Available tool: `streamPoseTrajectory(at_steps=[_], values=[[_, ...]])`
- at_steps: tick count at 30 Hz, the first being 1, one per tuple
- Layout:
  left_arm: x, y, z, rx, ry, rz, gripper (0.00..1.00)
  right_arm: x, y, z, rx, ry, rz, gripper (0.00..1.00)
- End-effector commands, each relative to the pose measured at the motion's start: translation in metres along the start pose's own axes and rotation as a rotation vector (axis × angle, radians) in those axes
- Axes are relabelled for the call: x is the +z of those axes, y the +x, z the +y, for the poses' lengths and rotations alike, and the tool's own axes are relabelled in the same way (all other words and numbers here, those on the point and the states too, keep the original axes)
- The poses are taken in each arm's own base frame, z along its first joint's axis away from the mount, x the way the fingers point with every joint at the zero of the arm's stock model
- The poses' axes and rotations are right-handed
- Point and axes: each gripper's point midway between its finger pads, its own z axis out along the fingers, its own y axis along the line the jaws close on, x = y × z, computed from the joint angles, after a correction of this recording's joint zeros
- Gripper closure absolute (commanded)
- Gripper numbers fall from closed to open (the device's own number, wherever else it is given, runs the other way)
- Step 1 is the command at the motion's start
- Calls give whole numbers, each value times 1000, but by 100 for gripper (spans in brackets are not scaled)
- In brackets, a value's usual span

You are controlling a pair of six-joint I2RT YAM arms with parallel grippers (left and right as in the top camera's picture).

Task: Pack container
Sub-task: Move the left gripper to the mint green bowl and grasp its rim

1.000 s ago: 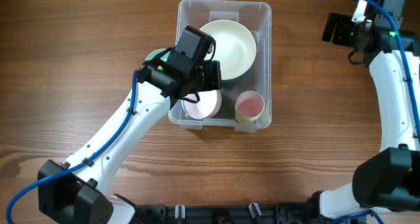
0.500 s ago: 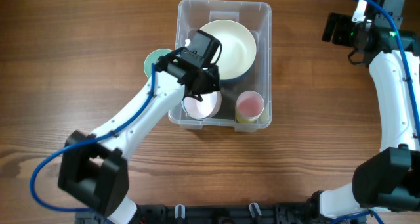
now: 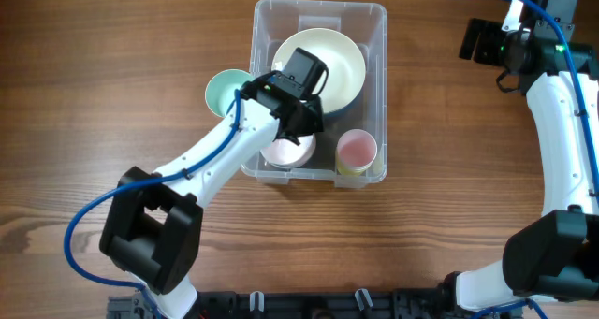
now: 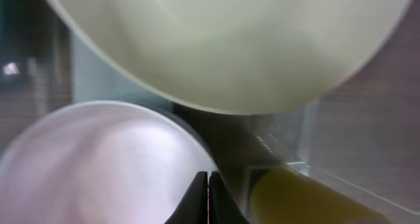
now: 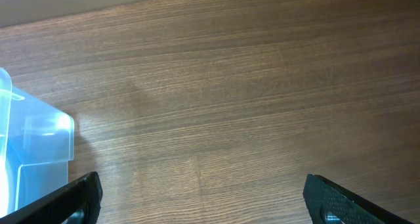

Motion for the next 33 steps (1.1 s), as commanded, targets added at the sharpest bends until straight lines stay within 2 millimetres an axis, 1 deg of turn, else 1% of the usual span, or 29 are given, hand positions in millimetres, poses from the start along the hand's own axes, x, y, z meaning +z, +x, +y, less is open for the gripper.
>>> streamPoseTrajectory(at_steps=[1, 4, 8, 11, 15, 19, 21, 24, 25, 26, 27, 30, 31, 33], values=[[1, 9, -25, 45, 55, 11, 96, 4, 0, -1, 12, 12, 4, 0], [1, 11, -28, 62, 37, -5, 96, 4, 0, -1, 12, 12, 4, 0], [1, 7, -19, 61, -13, -30, 96, 4, 0, -1, 12, 12, 4, 0], [-4, 2, -12, 42, -19, -34, 96, 4, 0, -1, 12, 12, 4, 0], [-27, -15, 0, 0, -7, -82, 96, 4, 0, -1, 12, 12, 4, 0], [-62, -38, 18, -59, 12, -158, 96, 4, 0, -1, 12, 12, 4, 0], [-86, -53, 31, -66, 33, -214, 96, 4, 0, -1, 12, 12, 4, 0], [-120, -70, 51, -74, 50, -288, 96, 4, 0, -1, 12, 12, 4, 0], [-130, -75, 61, -89, 46, -312, 96, 4, 0, -1, 12, 12, 4, 0], [-149, -82, 81, -138, 34, -354, 96, 4, 0, -1, 12, 12, 4, 0], [-155, -84, 90, -157, 27, -366, 95, 4, 0, -1, 12, 12, 4, 0], [-174, -88, 123, -237, -9, -398, 92, 4, 0, -1, 12, 12, 4, 0], [-177, -89, 135, -263, -27, -406, 90, 4, 0, -1, 12, 12, 4, 0], [-182, -92, 165, -326, -91, -425, 88, 4, 0, -1, 12, 12, 4, 0]])
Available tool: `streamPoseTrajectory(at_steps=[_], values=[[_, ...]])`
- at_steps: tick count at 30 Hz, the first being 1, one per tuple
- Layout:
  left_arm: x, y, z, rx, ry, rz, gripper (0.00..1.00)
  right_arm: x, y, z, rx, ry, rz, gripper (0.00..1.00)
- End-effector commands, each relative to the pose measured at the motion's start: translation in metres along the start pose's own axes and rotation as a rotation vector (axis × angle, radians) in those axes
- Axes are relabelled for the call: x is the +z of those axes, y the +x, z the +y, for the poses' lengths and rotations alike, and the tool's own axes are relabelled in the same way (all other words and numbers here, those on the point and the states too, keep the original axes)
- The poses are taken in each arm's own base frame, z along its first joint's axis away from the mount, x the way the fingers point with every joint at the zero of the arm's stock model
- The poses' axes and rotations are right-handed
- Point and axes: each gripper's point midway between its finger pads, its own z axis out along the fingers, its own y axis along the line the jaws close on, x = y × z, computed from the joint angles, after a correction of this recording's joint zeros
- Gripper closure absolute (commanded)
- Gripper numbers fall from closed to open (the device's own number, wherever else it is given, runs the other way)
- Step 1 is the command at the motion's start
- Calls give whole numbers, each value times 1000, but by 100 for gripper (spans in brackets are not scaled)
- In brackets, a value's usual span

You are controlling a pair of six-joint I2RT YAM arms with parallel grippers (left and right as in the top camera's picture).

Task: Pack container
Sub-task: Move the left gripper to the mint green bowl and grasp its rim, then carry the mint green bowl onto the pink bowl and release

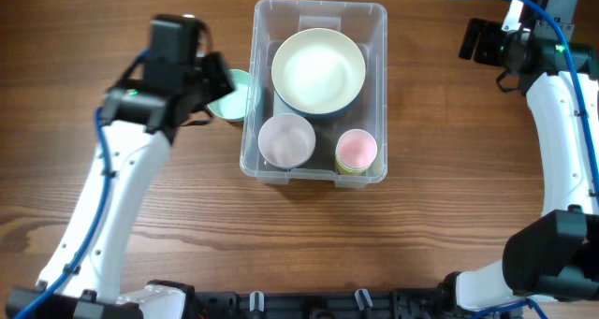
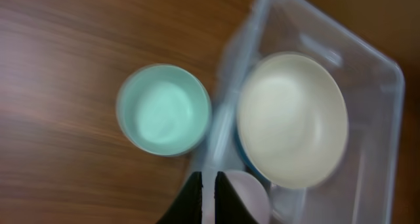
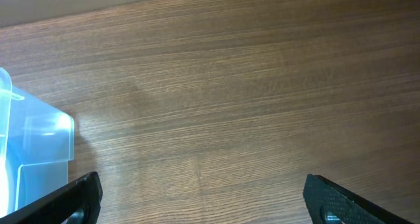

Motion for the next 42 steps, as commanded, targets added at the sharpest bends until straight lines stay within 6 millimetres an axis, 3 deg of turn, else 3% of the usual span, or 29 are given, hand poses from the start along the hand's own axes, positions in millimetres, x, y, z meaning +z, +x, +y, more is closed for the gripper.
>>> streamPoseTrajectory(at_steps=[1, 4, 6, 13, 16, 20, 29, 37, 42], values=[[-9, -28, 49, -74, -109, -65, 87, 4, 0, -1, 12, 12, 4, 0], [-8, -39, 79, -137, -164, -76, 82, 4, 0, -1, 12, 12, 4, 0], [-4, -43, 94, -174, -175, -68, 61, 4, 0, -1, 12, 12, 3, 0], [31, -33, 106, -209, -174, 30, 29, 4, 0, -1, 12, 12, 3, 0], [54, -27, 113, -216, -188, 76, 29, 4, 0, -1, 12, 12, 4, 0], [94, -14, 102, -233, -88, 170, 36, 4, 0, -1, 12, 12, 3, 0], [155, 34, 103, -220, -27, 380, 50, 4, 0, -1, 12, 12, 4, 0], [175, 54, 83, -104, 30, 431, 44, 4, 0, -1, 12, 12, 3, 0], [179, 57, 86, -57, -48, 409, 48, 4, 0, -1, 12, 12, 4, 0]])
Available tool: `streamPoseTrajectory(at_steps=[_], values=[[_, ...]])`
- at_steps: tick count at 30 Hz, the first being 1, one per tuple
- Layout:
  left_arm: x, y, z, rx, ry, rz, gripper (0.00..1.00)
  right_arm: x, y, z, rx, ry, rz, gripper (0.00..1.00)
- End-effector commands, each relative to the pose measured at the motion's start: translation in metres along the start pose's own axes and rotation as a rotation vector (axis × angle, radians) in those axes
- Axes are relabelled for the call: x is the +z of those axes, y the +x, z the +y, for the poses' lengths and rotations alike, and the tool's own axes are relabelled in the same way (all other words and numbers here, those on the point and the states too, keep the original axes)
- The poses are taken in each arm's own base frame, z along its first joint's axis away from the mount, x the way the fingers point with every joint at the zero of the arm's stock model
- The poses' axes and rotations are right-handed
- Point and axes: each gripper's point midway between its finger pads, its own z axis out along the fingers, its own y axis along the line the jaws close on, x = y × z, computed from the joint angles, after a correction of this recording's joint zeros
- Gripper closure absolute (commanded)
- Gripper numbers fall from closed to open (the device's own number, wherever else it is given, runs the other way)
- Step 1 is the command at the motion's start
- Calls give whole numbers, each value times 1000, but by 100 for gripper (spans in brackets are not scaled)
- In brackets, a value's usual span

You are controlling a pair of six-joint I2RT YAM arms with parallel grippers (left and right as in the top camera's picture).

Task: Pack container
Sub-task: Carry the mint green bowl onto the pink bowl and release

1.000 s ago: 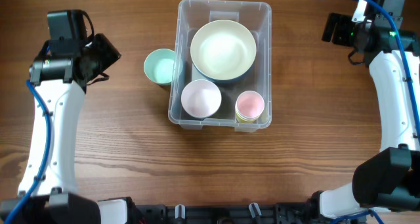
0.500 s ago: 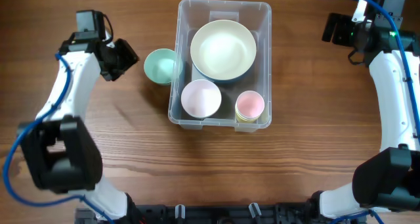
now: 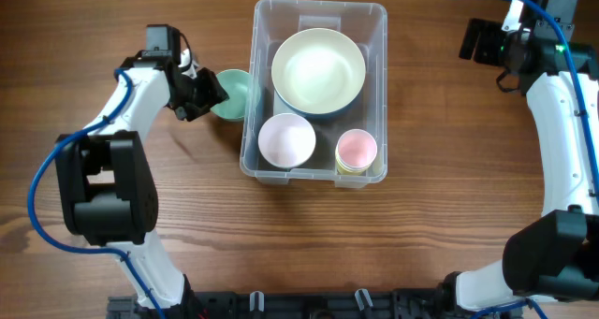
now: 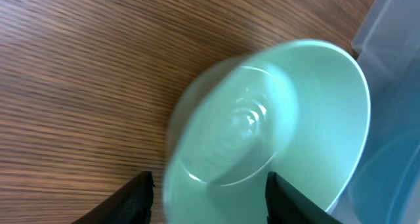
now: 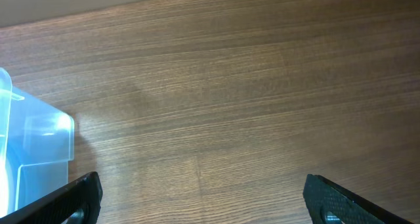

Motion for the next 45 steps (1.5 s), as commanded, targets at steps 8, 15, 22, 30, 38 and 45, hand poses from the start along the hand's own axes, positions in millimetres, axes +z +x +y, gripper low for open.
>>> streamPoseTrajectory(at_steps=[8, 15, 22, 30, 38, 45], values=[[3, -3, 13, 39, -102, -21, 89, 4, 0, -1, 11, 12, 4, 0], [-6, -10, 21, 30, -135, -55, 96, 4, 0, -1, 12, 12, 4, 0], [-81, -33, 28, -124, -92, -212, 96, 4, 0, -1, 12, 12, 4, 0], [-174, -11, -7, -71, -17, -354, 96, 4, 0, -1, 12, 12, 4, 0], [-204, 44, -63, 63, 61, -346, 96, 4, 0, -1, 12, 12, 4, 0], [-175, 91, -89, 147, 43, -193, 96, 4, 0, -1, 12, 12, 4, 0]])
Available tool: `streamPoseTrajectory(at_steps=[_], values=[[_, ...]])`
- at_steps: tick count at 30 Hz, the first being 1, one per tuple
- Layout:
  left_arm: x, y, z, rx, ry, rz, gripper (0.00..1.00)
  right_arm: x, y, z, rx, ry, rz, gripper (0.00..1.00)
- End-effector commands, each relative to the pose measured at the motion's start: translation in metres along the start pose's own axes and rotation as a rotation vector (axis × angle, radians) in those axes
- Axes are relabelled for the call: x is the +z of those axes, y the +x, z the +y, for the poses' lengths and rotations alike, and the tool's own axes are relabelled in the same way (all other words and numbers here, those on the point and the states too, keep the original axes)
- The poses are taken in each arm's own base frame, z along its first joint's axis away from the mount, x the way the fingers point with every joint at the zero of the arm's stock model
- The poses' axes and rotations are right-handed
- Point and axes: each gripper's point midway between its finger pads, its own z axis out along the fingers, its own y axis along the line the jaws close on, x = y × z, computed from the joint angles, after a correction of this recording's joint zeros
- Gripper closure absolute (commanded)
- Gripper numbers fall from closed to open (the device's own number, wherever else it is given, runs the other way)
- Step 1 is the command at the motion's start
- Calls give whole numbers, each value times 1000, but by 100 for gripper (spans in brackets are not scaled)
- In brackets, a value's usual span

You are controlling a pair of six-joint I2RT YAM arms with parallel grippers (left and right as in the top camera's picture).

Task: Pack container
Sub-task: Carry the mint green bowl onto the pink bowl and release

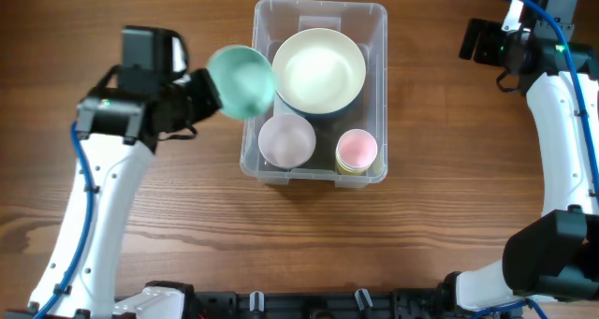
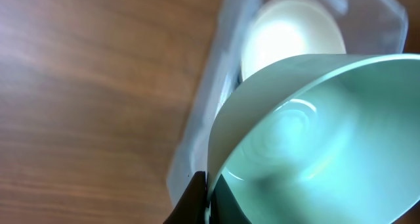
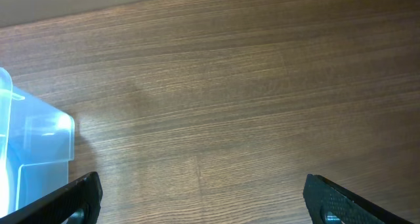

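Note:
My left gripper (image 1: pixel 208 93) is shut on the rim of a mint-green bowl (image 1: pixel 241 79), which hangs tilted in the air over the left wall of the clear plastic container (image 1: pixel 320 10). In the left wrist view the green bowl (image 2: pixel 315 138) fills the right side, my left gripper (image 2: pixel 207 201) pinching its edge. Inside the container sit a cream bowl (image 1: pixel 318 70) on a dark one, a pink bowl (image 1: pixel 286 139) and a pink cup in a yellow cup (image 1: pixel 357 151). My right gripper (image 3: pixel 200 198) is open over bare wood at the far right.
The wooden table (image 1: pixel 449 216) spreads around the container. A corner of the container (image 3: pixel 33 152) shows in the right wrist view. The right arm (image 1: pixel 562 123) stands along the table's right edge.
The left gripper, then open around the green bowl's rim on the table, is now shut on it. The bowl is off the table, tilted above the container's left wall.
My left gripper was shut inside the container by the pink bowl. Then it was above the table left of the container, near the green bowl. Then it stood open at that bowl's rim. Now it holds the bowl lifted. The right arm stayed still.

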Motion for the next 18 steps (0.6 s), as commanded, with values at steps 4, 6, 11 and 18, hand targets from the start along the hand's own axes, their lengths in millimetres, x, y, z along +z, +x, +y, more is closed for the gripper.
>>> streamPoseTrajectory(at_steps=[4, 6, 11, 18], values=[[19, 40, -32, 82, -1, 124, 96, 4, 0, -1, 12, 12, 4, 0], [26, 48, -36, 91, -22, 137, 96, 4, 0, -1, 12, 12, 4, 0], [42, 62, -43, 108, -55, 178, 96, 4, 0, -1, 11, 12, 3, 0], [51, 66, -42, 116, -79, 194, 96, 4, 0, -1, 12, 12, 4, 0]])
